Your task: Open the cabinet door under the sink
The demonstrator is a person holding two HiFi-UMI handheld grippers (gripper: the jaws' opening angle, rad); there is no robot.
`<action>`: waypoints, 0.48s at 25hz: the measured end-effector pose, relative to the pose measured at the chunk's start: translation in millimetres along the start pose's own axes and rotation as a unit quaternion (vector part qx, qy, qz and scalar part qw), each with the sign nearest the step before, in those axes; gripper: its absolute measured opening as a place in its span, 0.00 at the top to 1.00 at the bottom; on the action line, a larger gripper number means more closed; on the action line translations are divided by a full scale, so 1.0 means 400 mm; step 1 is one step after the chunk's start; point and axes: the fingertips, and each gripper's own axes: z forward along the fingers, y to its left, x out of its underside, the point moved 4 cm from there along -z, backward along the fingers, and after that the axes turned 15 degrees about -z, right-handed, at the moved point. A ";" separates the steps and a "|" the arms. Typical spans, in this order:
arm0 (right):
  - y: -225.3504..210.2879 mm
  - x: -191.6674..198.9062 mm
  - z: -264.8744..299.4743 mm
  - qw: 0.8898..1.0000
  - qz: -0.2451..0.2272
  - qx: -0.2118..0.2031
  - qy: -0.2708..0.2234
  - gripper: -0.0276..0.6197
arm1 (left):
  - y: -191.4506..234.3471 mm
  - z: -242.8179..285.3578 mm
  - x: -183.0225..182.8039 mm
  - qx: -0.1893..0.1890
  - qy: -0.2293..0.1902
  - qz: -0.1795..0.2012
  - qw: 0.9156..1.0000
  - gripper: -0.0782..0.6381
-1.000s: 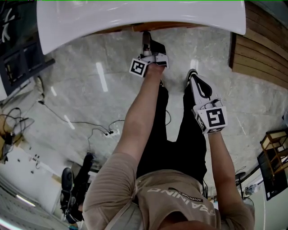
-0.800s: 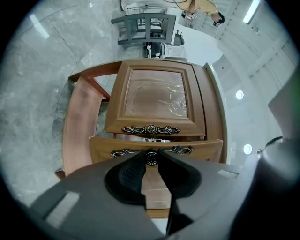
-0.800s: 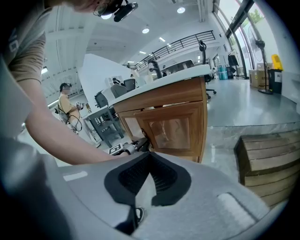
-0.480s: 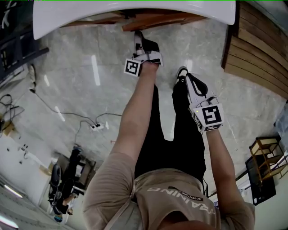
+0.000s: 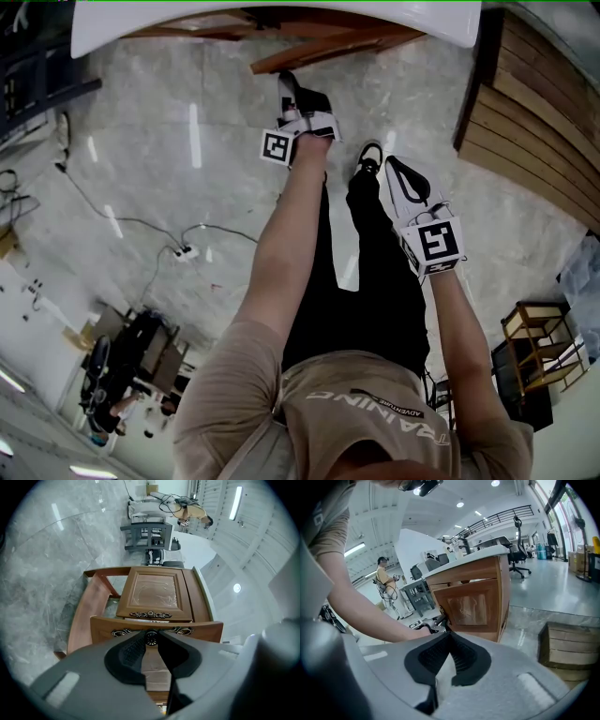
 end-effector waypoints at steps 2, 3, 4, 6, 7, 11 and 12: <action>0.005 0.010 -0.005 1.000 -0.001 -0.004 0.006 0.96 | 0.004 -0.019 0.005 -0.001 -0.003 -0.004 1.000 0.76; 0.007 0.013 -0.005 1.000 -0.001 -0.004 0.007 0.96 | 0.005 -0.024 0.006 -0.001 -0.002 -0.005 1.000 0.76; 0.008 0.015 -0.004 1.000 -0.001 -0.003 0.009 0.95 | 0.006 -0.026 0.007 -0.001 0.000 -0.005 1.000 0.76; 0.014 0.021 -0.002 1.000 -0.001 0.001 0.012 0.95 | 0.007 -0.029 0.007 -0.001 0.002 -0.006 1.000 0.76; 0.020 0.026 -0.002 1.000 0.000 0.002 0.014 0.95 | 0.007 -0.030 0.006 -0.001 0.003 -0.006 1.000 0.76; 0.057 0.042 -0.005 1.000 0.002 0.011 0.020 0.95 | 0.007 -0.023 0.014 0.004 0.000 -0.020 1.000 0.76; 0.070 0.043 -0.006 1.000 -0.001 0.014 0.022 0.96 | 0.008 -0.025 0.015 0.001 0.000 -0.024 1.000 0.76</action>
